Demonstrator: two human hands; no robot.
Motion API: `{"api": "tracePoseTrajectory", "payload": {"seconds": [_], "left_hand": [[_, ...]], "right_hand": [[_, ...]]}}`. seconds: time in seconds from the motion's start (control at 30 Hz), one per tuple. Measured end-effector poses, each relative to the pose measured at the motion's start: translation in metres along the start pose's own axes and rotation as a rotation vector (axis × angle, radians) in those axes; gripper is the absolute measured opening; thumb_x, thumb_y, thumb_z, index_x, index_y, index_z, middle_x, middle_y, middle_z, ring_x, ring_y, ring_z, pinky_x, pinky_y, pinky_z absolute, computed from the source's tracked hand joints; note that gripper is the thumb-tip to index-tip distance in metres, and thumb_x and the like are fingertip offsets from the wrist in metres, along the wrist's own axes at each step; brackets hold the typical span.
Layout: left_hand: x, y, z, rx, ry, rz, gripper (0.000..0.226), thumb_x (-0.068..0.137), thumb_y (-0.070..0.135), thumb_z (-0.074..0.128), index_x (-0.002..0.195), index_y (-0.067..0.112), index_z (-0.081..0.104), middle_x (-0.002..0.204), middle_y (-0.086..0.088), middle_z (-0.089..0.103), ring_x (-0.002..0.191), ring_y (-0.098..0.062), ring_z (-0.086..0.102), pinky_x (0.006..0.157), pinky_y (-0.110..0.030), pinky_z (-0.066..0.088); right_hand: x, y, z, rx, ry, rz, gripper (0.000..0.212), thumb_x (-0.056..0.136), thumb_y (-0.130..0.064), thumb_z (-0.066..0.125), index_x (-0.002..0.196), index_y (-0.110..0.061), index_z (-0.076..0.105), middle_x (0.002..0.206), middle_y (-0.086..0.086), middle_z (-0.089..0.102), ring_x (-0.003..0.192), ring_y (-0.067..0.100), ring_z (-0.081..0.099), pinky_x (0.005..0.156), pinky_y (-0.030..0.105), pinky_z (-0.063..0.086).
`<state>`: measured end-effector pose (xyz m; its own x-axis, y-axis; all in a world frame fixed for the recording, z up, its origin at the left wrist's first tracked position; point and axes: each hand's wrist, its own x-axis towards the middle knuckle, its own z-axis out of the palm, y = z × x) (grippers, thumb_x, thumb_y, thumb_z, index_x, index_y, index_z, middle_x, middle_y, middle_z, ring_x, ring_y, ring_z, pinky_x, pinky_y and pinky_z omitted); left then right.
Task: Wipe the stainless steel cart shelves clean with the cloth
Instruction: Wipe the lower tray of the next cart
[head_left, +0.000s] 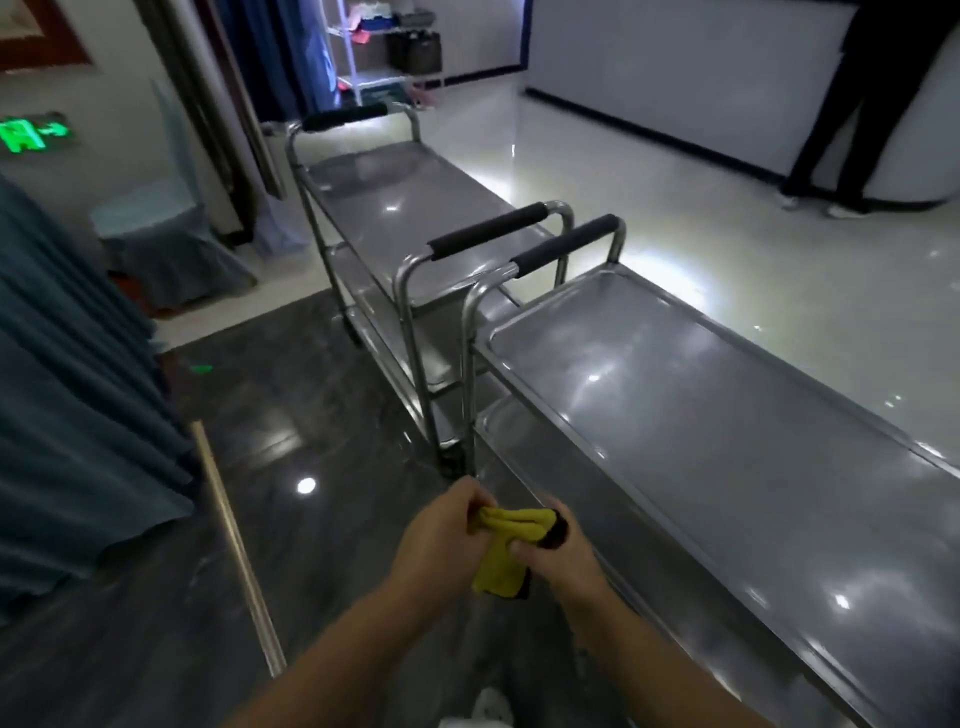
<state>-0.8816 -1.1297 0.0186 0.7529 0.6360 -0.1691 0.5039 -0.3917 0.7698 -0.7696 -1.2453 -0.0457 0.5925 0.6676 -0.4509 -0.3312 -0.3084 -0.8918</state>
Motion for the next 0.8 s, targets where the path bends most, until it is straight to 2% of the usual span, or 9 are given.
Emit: {"api": "tracePoseTrajectory", "payload": {"seconds": [0.03, 0.07, 0.17, 0.3, 0.43, 0.57, 0.63, 0.7, 0.8], "left_hand": [[0.017, 0.001, -0.001, 0.010, -0.023, 0.003, 0.025, 0.077, 0.012, 0.061, 0.078, 0.035, 0.051, 0.081, 0.006, 0.062, 0.077, -0.009, 0.058, 0.068, -0.033, 0.049], [0.033, 0.002, -0.003, 0.029, -0.052, 0.010, 0.022, 0.078, 0.012, 0.061, 0.079, 0.032, 0.052, 0.079, 0.006, 0.062, 0.076, -0.009, 0.058, 0.068, -0.034, 0.049], [0.081, 0.000, -0.012, 0.111, -0.122, 0.048, 0.013, 0.081, 0.015, 0.058, 0.082, 0.027, 0.053, 0.077, 0.005, 0.060, 0.074, -0.010, 0.056, 0.066, -0.036, 0.049], [0.138, -0.008, -0.018, 0.157, -0.228, 0.046, 0.015, 0.079, 0.010, 0.057, 0.083, 0.024, 0.055, 0.079, 0.005, 0.059, 0.075, -0.011, 0.055, 0.065, -0.034, 0.048], [0.195, -0.021, -0.021, 0.282, -0.391, 0.130, 0.012, 0.082, 0.020, 0.060, 0.090, 0.028, 0.056, 0.089, 0.010, 0.058, 0.081, -0.008, 0.055, 0.068, -0.024, 0.045], [0.257, -0.044, -0.030, 0.360, -0.457, 0.202, 0.008, 0.085, 0.025, 0.057, 0.093, 0.023, 0.058, 0.091, 0.007, 0.060, 0.084, -0.012, 0.056, 0.070, -0.028, 0.043], [0.287, -0.063, -0.036, 0.389, -0.515, 0.227, 0.010, 0.085, 0.023, 0.057, 0.095, 0.021, 0.058, 0.095, 0.006, 0.061, 0.088, -0.013, 0.057, 0.073, -0.027, 0.043], [0.315, -0.087, -0.039, 0.423, -0.568, 0.257, 0.011, 0.087, 0.022, 0.056, 0.097, 0.019, 0.059, 0.098, 0.005, 0.061, 0.090, -0.014, 0.057, 0.074, -0.027, 0.042], [0.350, -0.124, -0.041, 0.466, -0.616, 0.278, 0.009, 0.090, 0.025, 0.054, 0.097, 0.020, 0.058, 0.099, 0.005, 0.061, 0.091, -0.013, 0.057, 0.070, -0.025, 0.039]], "right_hand": [[0.012, -0.006, 0.001, 0.019, -0.004, 0.000, 0.079, 0.066, -0.027, 0.085, 0.131, 0.001, 0.051, 0.123, 0.023, 0.061, 0.107, 0.034, 0.062, 0.081, 0.047, 0.056], [0.024, -0.009, 0.002, 0.047, -0.018, -0.035, 0.061, 0.070, -0.024, 0.081, 0.119, 0.005, 0.060, 0.114, 0.024, 0.066, 0.105, 0.037, 0.064, 0.084, 0.051, 0.055], [0.049, -0.030, 0.006, 0.107, 0.046, -0.048, 0.018, 0.080, 0.008, 0.065, 0.098, 0.008, 0.068, 0.097, 0.019, 0.072, 0.097, 0.034, 0.068, 0.077, 0.040, 0.058], [0.084, -0.050, 0.012, 0.107, 0.181, -0.013, 0.026, 0.082, 0.017, 0.058, 0.085, -0.005, 0.072, 0.088, 0.012, 0.075, 0.088, 0.025, 0.071, 0.078, 0.040, 0.059], [0.118, -0.049, 0.019, 0.085, 0.331, 0.012, 0.035, 0.080, 0.017, 0.059, 0.074, -0.015, 0.072, 0.071, 0.003, 0.074, 0.069, 0.014, 0.071, 0.058, 0.023, 0.055], [0.149, -0.040, 0.035, 0.114, 0.572, 0.031, 0.017, 0.065, -0.002, 0.068, 0.079, -0.010, 0.074, 0.071, 0.001, 0.073, 0.073, 0.018, 0.071, 0.060, 0.025, 0.056], [0.163, -0.038, 0.050, 0.137, 0.629, 0.067, 0.016, 0.060, -0.007, 0.066, 0.065, -0.019, 0.074, 0.064, -0.006, 0.071, 0.060, 0.003, 0.066, 0.055, 0.017, 0.051], [0.181, -0.023, 0.063, 0.090, 0.734, 0.133, 0.022, 0.069, -0.007, 0.076, 0.059, -0.027, 0.073, 0.059, -0.012, 0.069, 0.056, -0.001, 0.062, 0.055, 0.019, 0.051], [0.217, 0.003, 0.075, -0.087, 0.845, 0.224, 0.025, 0.077, -0.013, 0.074, 0.061, -0.031, 0.067, 0.061, -0.013, 0.066, 0.068, 0.009, 0.064, 0.059, 0.023, 0.047]]}}
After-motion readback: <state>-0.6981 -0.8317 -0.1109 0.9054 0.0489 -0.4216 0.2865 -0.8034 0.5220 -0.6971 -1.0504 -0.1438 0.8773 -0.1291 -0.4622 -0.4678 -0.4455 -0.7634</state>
